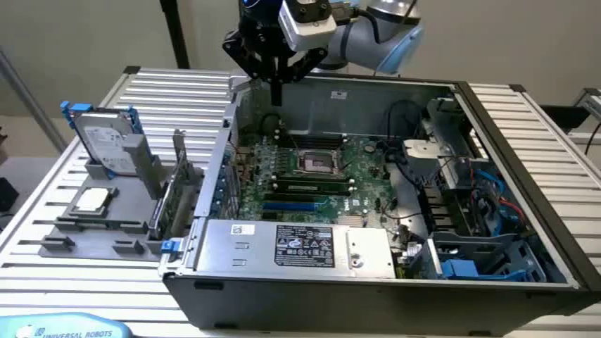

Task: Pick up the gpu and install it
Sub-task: 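Reach for the gpu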

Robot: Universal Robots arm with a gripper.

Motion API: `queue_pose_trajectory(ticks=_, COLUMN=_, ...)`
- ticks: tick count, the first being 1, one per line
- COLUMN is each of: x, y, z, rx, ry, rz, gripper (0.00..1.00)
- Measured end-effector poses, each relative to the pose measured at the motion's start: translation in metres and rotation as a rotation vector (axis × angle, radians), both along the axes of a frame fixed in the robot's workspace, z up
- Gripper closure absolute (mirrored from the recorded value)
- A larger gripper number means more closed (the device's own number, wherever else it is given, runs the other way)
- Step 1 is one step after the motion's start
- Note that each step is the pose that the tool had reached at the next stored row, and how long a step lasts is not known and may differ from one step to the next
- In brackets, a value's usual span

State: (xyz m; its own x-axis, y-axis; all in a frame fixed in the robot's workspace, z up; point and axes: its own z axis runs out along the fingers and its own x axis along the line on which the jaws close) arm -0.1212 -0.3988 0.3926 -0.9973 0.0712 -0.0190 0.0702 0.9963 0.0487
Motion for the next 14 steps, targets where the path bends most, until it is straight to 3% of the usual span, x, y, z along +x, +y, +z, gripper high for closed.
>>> queue_pose_trajectory(ticks=14, x=-0.0028, y=-0.0004, z=0.0002, rx=-0.0003, ry=0.0002, rz=0.0, gripper=0.89)
